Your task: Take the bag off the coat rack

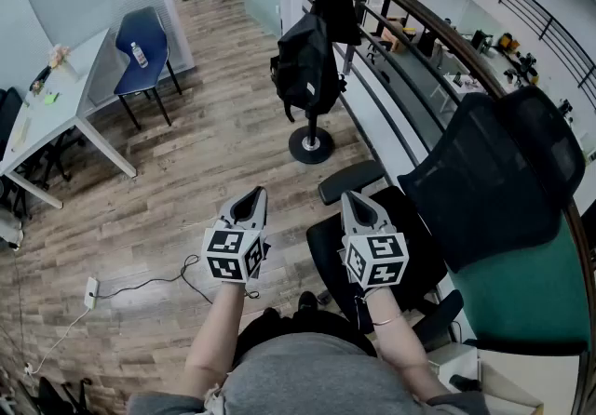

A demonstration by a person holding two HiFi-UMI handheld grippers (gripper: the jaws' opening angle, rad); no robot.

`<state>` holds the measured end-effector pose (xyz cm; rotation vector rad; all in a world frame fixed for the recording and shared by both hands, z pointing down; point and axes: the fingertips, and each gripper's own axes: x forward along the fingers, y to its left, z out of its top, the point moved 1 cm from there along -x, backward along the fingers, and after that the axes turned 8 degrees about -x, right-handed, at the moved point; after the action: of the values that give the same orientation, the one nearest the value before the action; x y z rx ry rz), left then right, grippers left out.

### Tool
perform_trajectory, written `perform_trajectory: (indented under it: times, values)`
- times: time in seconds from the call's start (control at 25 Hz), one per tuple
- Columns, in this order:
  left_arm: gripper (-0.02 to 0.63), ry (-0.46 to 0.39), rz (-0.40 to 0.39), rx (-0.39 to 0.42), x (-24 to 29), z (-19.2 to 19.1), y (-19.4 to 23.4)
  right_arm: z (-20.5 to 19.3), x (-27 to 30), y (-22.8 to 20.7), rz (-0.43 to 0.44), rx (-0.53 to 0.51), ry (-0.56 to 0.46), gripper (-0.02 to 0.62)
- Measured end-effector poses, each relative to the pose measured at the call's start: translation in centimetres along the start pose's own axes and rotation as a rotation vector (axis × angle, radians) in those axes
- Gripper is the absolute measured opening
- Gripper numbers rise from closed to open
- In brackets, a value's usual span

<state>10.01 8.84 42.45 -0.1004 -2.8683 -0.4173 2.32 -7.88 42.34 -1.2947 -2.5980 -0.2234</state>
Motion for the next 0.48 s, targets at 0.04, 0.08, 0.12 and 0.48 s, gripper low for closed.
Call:
perform_trajectory:
  times: [0.04, 0.08, 0.12, 0.48]
  values:
    - [0.029, 0.0, 0.001, 0.001, 0.1, 0.0, 0.0, -0.1, 0.1, -0.1, 0.001, 0.002, 0.0, 0.002]
    - [0.029, 0.0, 0.002, 0.002, 0.3, 0.0, -0.1, -0.2, 0.1, -0.2, 0.002, 0.003, 0.001, 0.002]
    - [0.029, 0.001, 0.003, 0.003, 0.4, 0.1, -0.1, -0.2, 0.1, -0.3, 0.003, 0.005, 0.001, 0.002]
    - [0.029, -0.012, 0.029, -0.008, 1.0, -0.4, -0.8, -0.7, 0.5, -1.4, 0.03, 0.008, -0.001, 0.003]
